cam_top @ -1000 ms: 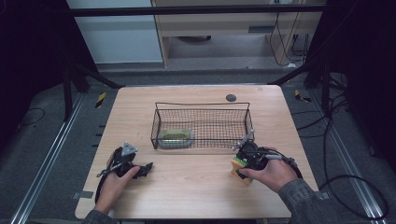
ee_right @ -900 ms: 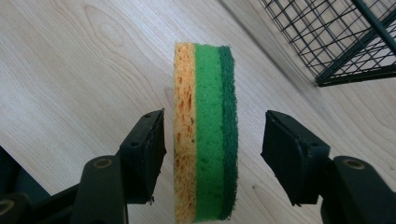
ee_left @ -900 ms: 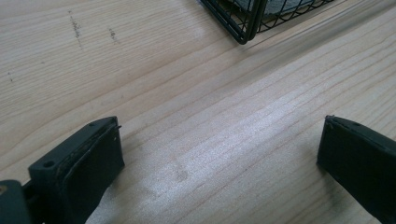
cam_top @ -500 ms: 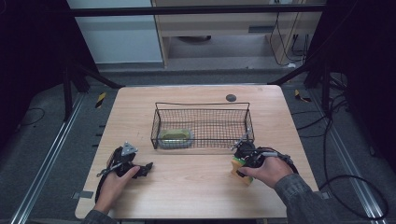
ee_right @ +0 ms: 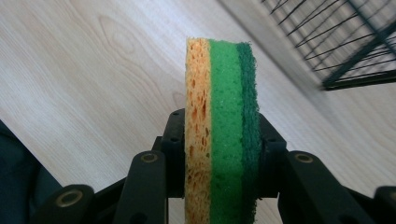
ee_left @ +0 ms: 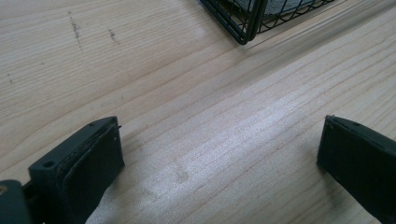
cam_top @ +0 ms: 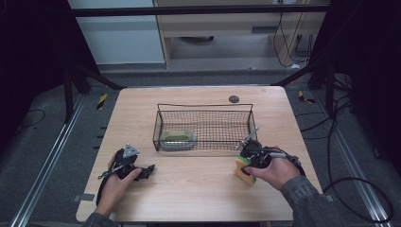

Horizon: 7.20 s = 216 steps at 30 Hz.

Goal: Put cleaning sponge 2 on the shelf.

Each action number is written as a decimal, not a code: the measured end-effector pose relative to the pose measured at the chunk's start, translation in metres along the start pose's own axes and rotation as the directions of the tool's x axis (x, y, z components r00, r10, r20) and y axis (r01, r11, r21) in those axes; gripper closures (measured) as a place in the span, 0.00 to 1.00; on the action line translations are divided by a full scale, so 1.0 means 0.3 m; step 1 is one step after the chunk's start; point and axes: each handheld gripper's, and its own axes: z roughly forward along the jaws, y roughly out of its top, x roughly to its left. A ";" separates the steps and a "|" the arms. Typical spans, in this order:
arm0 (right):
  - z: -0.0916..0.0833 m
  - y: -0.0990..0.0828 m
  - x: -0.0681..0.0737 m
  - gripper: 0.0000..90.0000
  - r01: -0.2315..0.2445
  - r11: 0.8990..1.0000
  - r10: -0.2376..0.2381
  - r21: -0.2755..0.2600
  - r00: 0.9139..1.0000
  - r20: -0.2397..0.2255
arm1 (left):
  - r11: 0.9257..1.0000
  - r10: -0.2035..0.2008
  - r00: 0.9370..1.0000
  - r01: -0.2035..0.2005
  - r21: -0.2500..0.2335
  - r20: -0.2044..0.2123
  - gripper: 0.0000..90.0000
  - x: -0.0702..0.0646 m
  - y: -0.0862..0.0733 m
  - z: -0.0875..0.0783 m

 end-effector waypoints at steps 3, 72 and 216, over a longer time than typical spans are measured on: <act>-0.048 0.004 -0.013 0.72 -0.016 0.999 0.016 -0.038 1.000 0.008 | 1.000 0.001 1.000 -0.001 0.000 0.000 0.00 0.000 0.000 0.000; -0.177 0.277 -0.229 0.72 -0.299 0.875 0.373 -0.380 0.917 0.140 | 1.000 -0.001 1.000 0.001 -0.001 0.002 0.00 0.000 0.001 0.001; 0.149 0.361 -0.244 0.37 -0.379 0.901 0.411 -0.210 0.901 0.138 | 1.000 0.008 1.000 -0.008 -0.004 0.012 0.00 0.004 0.007 0.008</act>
